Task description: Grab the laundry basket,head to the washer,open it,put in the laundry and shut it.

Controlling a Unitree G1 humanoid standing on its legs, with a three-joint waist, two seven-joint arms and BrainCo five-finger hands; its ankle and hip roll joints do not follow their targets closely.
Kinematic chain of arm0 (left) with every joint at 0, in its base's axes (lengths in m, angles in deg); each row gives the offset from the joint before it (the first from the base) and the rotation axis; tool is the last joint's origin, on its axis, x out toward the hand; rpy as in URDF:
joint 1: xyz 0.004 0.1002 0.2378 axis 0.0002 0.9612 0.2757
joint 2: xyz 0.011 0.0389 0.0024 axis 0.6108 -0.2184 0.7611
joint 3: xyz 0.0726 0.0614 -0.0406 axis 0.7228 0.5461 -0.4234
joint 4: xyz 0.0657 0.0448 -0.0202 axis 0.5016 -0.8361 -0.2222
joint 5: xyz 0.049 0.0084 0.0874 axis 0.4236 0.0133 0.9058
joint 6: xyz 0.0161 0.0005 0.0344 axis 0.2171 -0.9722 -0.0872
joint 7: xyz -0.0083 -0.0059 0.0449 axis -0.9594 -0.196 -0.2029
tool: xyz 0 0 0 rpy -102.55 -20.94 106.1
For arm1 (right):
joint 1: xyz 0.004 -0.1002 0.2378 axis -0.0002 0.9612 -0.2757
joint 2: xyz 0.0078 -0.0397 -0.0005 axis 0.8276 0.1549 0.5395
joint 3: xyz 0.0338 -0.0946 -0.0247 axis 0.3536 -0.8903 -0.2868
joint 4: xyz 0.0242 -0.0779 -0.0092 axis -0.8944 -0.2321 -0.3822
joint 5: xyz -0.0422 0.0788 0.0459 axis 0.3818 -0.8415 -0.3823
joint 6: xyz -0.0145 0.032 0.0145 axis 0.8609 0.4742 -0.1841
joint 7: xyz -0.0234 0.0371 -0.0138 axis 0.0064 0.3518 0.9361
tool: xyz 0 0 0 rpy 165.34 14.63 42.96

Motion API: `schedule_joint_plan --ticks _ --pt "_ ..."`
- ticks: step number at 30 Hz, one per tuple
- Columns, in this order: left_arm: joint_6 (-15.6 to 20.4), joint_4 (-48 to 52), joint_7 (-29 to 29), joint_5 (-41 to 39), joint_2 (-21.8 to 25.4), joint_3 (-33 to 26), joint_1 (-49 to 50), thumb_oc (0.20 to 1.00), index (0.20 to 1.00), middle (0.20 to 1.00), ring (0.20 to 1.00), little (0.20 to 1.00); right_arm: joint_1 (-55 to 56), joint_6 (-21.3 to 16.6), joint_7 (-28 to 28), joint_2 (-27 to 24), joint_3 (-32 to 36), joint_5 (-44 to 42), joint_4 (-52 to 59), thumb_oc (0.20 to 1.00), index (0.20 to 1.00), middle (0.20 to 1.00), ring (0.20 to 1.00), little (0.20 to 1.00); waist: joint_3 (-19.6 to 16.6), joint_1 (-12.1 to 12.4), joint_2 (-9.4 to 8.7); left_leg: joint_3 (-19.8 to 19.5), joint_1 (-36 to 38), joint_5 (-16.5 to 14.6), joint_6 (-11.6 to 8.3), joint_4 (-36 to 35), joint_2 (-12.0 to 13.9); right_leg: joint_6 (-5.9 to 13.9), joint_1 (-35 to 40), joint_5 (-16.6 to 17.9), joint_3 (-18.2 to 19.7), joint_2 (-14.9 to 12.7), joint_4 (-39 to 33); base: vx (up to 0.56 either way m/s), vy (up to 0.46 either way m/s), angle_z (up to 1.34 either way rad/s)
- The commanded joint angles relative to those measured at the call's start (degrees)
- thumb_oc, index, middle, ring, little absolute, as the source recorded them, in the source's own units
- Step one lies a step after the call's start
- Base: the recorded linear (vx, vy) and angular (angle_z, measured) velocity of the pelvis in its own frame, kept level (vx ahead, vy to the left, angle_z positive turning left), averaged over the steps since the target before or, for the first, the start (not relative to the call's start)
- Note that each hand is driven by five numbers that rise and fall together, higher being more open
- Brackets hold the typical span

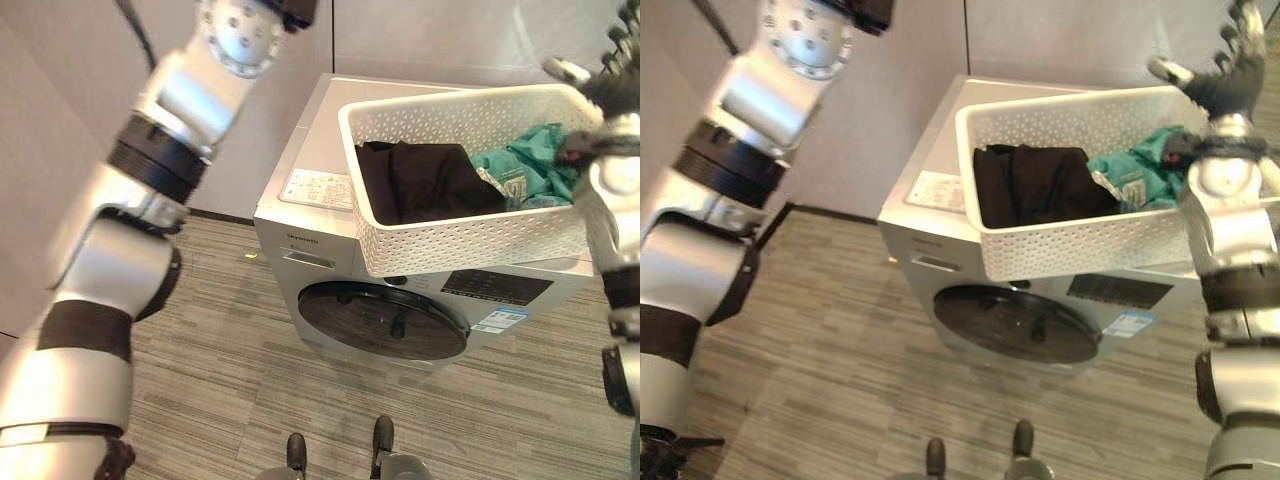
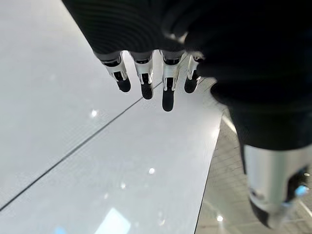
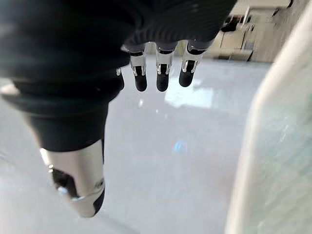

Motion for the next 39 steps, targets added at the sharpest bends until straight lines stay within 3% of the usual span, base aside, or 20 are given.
schedule_joint_plan --ticks 1,2,3,4,7,10,11,12,13,17,20,26,27,30,34,36,39 --pt "3.57 4.81 -3.71 1.59 8.33 -10.28 11.55 1.0 1.0 1.0 1.0 1.0 12.81 -3.51 2.5 -1.17 12.69 6.16 1.89 1.0 1.0 1.0 1.0 1.0 -4.86 1.46 -1.64 0.99 0.41 -3.25 1.08 0.14 0.01 3.67 6.62 -7.96 1.45 -0.55 -0.05 -0.02 0.004 0.07" --pt "4.66 8.7 -4.67 1.39 10.92 -13.86 17.07 1.0 1.0 1.0 1.0 1.0 17.0 -4.17 2.76 -0.4 17.01 6.54 3.1 1.0 1.0 1.0 1.0 1.0 -4.56 1.84 -1.92 0.91 0.11 -2.69 1.28 0.14 -0.13 3.49 6.36 -7.45 1.11 -0.66 -0.05 -0.02 0.008 0.08" --pt "5.47 15.84 -5.88 2.0 12.74 -21.49 28.31 1.0 1.0 1.0 1.0 1.0 25.14 -4.66 2.63 2.19 23.81 7.88 5.85 1.0 1.0 1.0 1.0 1.0 -4.93 2.6 -2.28 0.6 0.11 -2.8 1.41 0.14 -0.19 3.41 6.43 -7.61 0.85 -0.75 -0.05 0.02 -0.001 0.06" --pt "5.25 16.57 -6.05 2.1 12.53 -22.05 29.34 1.0 1.0 1.0 1.0 1.0 25.82 -4.54 2.53 2.27 23.99 7.95 6.35 1.0 1.0 1.0 1.0 1.0 -5.4 2.65 -2.11 0.44 0.44 -3.51 1.27 0.14 -0.11 3.55 6.74 -8.23 1.07 -0.66 -0.05 0.06 -0.012 0.04" --pt "6.69 23.94 -7.94 1.83 14.32 -32.75 45.08 1.0 1.0 1.0 1.0 1.0 34.02 -6.17 1.83 7.04 30.2 7.55 8.62 1.0 1.0 1.0 1.0 1.0 -5.49 3.91 -2.64 0.16 0.38 -3.37 1.44 0.14 -0.12 3.29 6.64 -8.03 0.74 -0.7 -0.05 0.01 -0.004 0.0" --pt "8.67 30.65 -9.05 0.02 14.83 -44.66 60.14 1.0 1.0 1.0 1.0 1.0 39.99 -7.69 0.91 11.92 34.24 5.19 8.59 1.0 1.0 1.0 1.0 1.0 -5.81 5.21 -3.11 -0.23 0.46 -3.93 1.33 0.14 -0.02 3.21 6.78 -8.42 0.71 -0.64 -0.05 0.01 -0.003 0.0" --pt "9.57 34.69 -9.7 0.04 14.2 -52.19 68.8 1.0 1.0 1.0 1.0 1.0 43.65 -8.02 -0.25 15.1 36.42 4.45 8.72 1.0 1.0 1.0 1.0 1.0 -6.07 5.73 -3.28 -0.37 0.36 -4.02 1.27 0.14 0.07 3.12 6.78 -8.51 0.51 -0.66 -0.05 0.05 -0.021 0.02" --pt "9.55 35.56 -9.86 0.01 13.92 -53.06 70.1 1.0 1.0 1.0 1.0 1.0 43.95 -8.05 -0.44 15.26 36.26 4.47 9.03 1.0 1.0 1.0 1.0 1.0 -6.32 5.5 -3.26 -0.34 0.4 -4.02 1.26 0.14 0.07 3.1 6.79 -8.52 0.55 -0.66 -0.05 0.0 0.0 0.0" --pt "10.36 37.37 -9.71 1.17 13.32 -57.95 75.53 1.0 1.0 1.0 1.0 1.0 46.42 -8.07 -0.9 16.35 37.29 5.7 8.52 1.0 1.0 1.0 1.0 1.0 -6.26 6.38 -3.66 -0.69 0.27 -4.0 1.23 0.14 0.03 3.05 6.76 -8.45 0.38 -0.58 -0.05 0.0 -0.016 0.06" --pt "10.7 38.52 -9.41 1.47 11.85 -63.67 83.41 1.0 1.0 1.0 1.0 1.0 47.83 -8.12 -2.62 17.59 36.22 3.87 6.48 1.0 1.0 1.0 1.0 1.0 -6.7 6.57 -3.73 -0.73 0.11 -3.91 1.12 0.14 0.09 2.97 6.6 -8.32 0.4 -0.57 -0.05 0.0 -0.008 0.02" --pt "10.78 36.07 -9.02 0.58 10.75 -65.11 87.97 1.0 1.0 1.0 1.0 1.0 47.03 -8.95 -3.58 17.79 34.26 0.98 1.94 1.0 1.0 1.0 1.0 1.0 -6.47 6.91 -3.84 -0.81 -0.02 -3.69 1.04 0.14 0.04 2.77 6.66 -8.31 0.2 -0.53 -0.05 -0.01 -0.009 0.04" --pt "11.76 24.2 -12.45 -5.02 -4.07 -62.53 104.03 1.0 1.0 1.0 1.0 1.0 53.0 -10.41 -4.27 25.09 35.19 1.66 -4.82 1.0 1.0 1.0 1.0 1.0 -5.19 7.85 -4.17 -1.42 0.14 -3.96 1.08 0.14 0.04 2.53 7.24 -8.62 -1.01 -0.57 -0.05 0.0 -0.006 0.12" --pt "11.97 18.13 -13.84 -6.82 -6.32 -61.12 107.1 1.0 1.0 1.0 1.0 1.0 55.93 -11.04 -4.35 26.69 35.97 2.84 -6.43 1.0 1.0 1.0 1.0 1.0 -4.9 7.89 -4.2 -1.49 0.11 -3.81 1.17 0.14 0.08 2.48 7.19 -8.58 -1.23 -0.56 -0.05 -0.03 0.007 0.04" --pt "11.95 12.08 -15.94 -8.95 -7.52 -59.19 109.24 1.0 1.0 1.0 1.0 1.0 57.98 -11.56 -4.57 27.96 35.9 3.77 -7.6 1.0 1.0 1.0 1.0 1.0 -4.65 7.86 -4.09 -1.3 -0.03 -3.35 1.28 0.14 0.02 2.52 7.09 -8.27 -1.43 -0.64 -0.05 -0.01 0.004 0.01" --pt "9.44 -4.42 -20.5 -11.68 -9.68 -52.89 111.2 1.0 1.0 1.0 1.0 1.0 58.88 -13.09 -7.81 31.21 34.7 -2.62 -14.8 1.0 1.0 1.0 1.0 1.0 -4.0 7.56 -3.87 -1.02 -0.01 -3.14 1.24 0.14 0.17 2.75 7.21 -8.32 -1.63 -0.58 -0.05 -0.01 0.006 -0.01" --pt "7.37 -15.37 -21.71 -10.83 -11.15 -48.99 109.38 1.0 1.0 1.0 1.0 1.0 57.23 -13.08 -8.7 31.09 31.3 -4.79 -20.89 1.0 1.0 1.0 1.0 1.0 -3.6 7.52 -3.8 -0.86 -0.15 -2.78 1.16 0.14 0.24 2.76 7.04 -8.25 -1.61 -0.55 -0.05 -0.05 0.019 0.0" --pt "6.63 -22.55 -21.61 -7.65 -12.97 -46.05 108.06 1.0 1.0 1.0 1.0 1.0 56.64 -13.24 -8.53 29.94 29.22 -3.95 -22.09 1.0 1.0 1.0 1.0 1.0 -3.34 7.43 -3.74 -1.13 -0.57 -2.25 1.17 0.14 0.19 2.7 6.74 -8.07 -1.93 -0.58 -0.05 -0.01 0.004 0.0"
